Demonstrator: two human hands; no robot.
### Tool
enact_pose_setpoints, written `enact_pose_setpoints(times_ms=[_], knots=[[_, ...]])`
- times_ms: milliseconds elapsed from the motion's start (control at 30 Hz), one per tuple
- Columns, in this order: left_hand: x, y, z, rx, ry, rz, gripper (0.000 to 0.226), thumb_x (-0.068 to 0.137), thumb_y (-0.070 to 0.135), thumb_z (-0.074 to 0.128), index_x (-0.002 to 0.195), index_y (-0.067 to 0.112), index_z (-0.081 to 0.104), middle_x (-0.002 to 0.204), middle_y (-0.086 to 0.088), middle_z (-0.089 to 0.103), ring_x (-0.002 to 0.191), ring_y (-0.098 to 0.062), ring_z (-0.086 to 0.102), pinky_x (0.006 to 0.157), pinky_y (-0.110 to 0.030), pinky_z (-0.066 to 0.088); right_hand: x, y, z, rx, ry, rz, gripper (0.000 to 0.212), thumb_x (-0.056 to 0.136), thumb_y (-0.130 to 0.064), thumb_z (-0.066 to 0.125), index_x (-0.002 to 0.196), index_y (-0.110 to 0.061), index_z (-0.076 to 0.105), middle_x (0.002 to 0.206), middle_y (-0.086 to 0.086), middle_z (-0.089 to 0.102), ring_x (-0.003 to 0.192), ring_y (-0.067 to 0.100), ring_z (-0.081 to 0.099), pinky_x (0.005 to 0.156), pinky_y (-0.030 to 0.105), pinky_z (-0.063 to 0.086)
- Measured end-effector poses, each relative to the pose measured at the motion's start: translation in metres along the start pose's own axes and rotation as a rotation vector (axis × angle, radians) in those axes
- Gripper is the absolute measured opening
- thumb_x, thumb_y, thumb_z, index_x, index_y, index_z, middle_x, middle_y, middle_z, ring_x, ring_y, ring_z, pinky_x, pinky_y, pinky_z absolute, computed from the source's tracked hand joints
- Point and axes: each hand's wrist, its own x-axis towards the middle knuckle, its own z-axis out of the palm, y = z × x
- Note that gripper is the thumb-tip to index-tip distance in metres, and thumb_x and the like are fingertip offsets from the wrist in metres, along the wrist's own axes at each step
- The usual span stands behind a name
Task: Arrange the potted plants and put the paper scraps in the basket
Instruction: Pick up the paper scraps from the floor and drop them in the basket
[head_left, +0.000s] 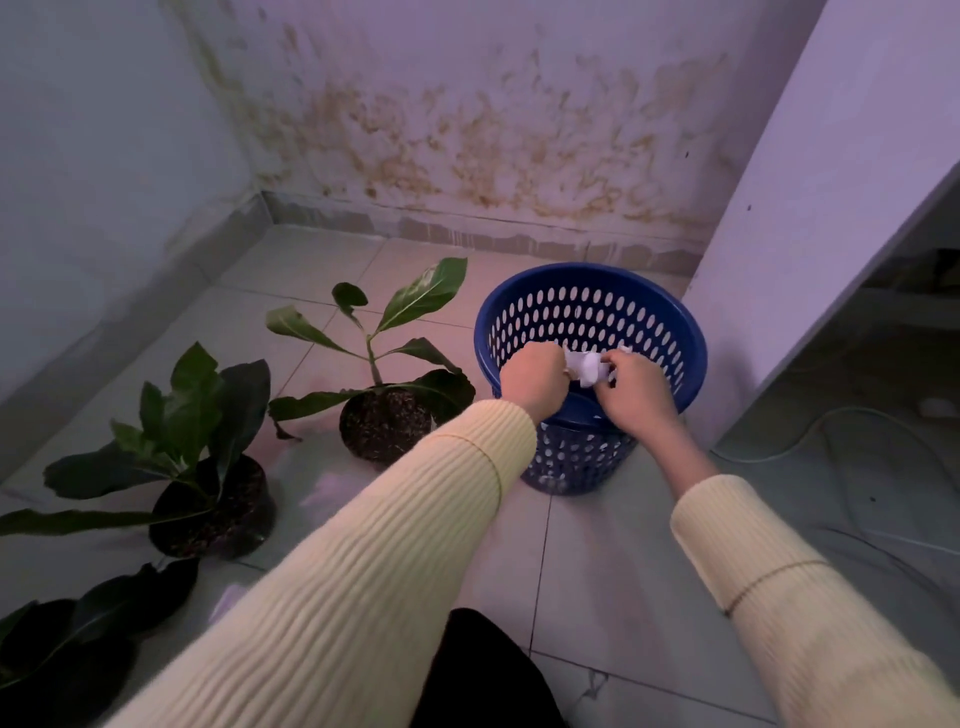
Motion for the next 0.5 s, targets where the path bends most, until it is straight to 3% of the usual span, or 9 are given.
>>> enact_pose_setpoints(times_ms=[200,367,500], knots=[[-0.001,-0.007,0.014,0.014,0.005,-0.038,0.018,0.083,0.014,0.065,0.096,0.004,0.057,0.094,-0.010,0.059,0.084,-0.025,0.057,0.073,-0.036,0.051,-0.001,0.008,0.014,-0.084,-0.017,0.044,0.025,0.089,-0.017,0.056,0.113,-0.020,0.064,0.117,0.001,0.061,0.087,0.018,0.060,0.070,0.037,0.054],[0.004,-0.007,0.015,-0.027,0.005,-0.055,0.015,0.082,-0.001,0.060,0.097,0.002,0.062,0.104,-0.014,0.062,0.093,-0.028,0.058,0.081,-0.038,0.052,0.000,0.011,0.020,-0.104,0.032,0.064,0.018,0.088,-0.022,0.059,0.105,-0.024,0.066,0.107,-0.002,0.063,0.080,0.014,0.056,0.061,0.028,0.048],[0.007,-0.008,0.013,-0.064,-0.105,-0.017,0.030,0.085,-0.007,0.052,0.106,0.007,0.068,0.113,-0.012,0.065,0.103,-0.027,0.060,0.092,-0.040,0.051,0.002,0.013,0.022,-0.106,0.039,0.050,0.020,0.088,-0.023,0.059,0.107,-0.026,0.067,0.110,-0.005,0.065,0.081,0.012,0.053,0.061,0.027,0.044]])
